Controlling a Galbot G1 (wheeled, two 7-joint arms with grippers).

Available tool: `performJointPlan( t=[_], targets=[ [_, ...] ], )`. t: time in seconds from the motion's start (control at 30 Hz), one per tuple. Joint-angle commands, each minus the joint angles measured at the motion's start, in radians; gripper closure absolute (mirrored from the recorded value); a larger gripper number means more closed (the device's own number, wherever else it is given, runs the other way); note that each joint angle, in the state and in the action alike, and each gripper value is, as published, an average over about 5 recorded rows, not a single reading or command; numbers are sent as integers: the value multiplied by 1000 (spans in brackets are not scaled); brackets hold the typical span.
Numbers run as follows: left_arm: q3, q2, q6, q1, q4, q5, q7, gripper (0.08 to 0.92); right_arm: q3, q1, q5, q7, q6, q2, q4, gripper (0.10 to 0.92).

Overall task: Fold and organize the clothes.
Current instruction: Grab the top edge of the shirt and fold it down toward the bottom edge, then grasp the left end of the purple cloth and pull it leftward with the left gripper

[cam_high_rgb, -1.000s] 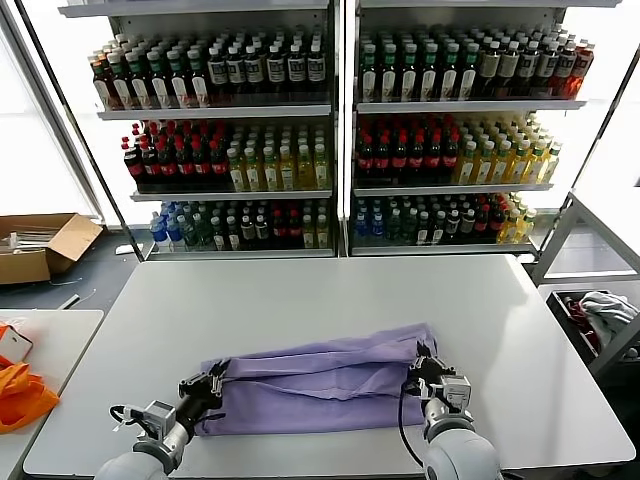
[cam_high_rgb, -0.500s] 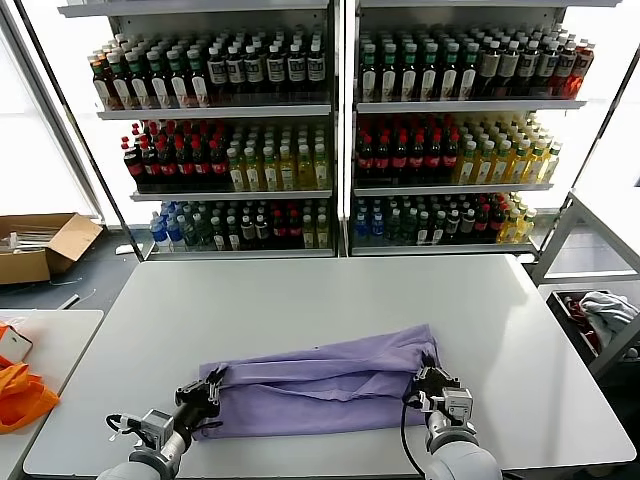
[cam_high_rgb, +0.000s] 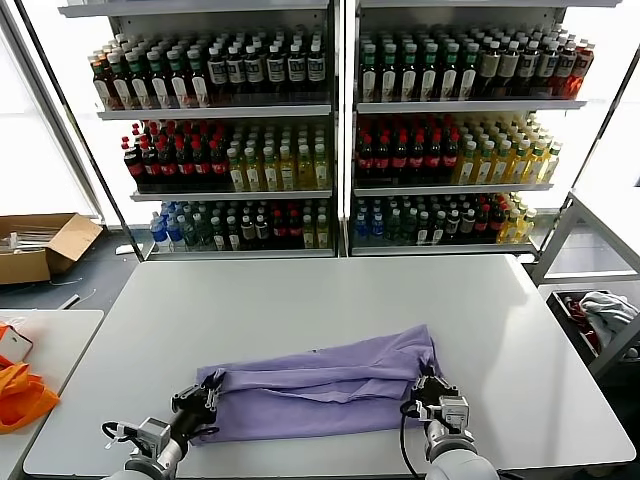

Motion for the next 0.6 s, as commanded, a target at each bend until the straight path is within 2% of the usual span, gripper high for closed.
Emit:
performJointPlan(
  t=[0.03,0.17,0.3,0.47,0.6],
  targets=[
    [-13,-12,-20,31,-143,-1,1,726,15,-23,-7,-18,5,-6,68,687],
    [-24,-42,-31,51,-219,-5,-15,614,69,-50,10,-26,6,-27,194,566],
    [-40,-103,-26,65,-248,-4,-64,501,109,-49,25,-27,-1,-65,283,462],
    [-63,-178,-5,68,-182,-16,-138,354,106,-35,39,-11,-10,-75,303,324],
    [-72,-209,8,71,-125,-15,-151,244,99,-31,48,-4,-5,-67,284,231]
  ],
)
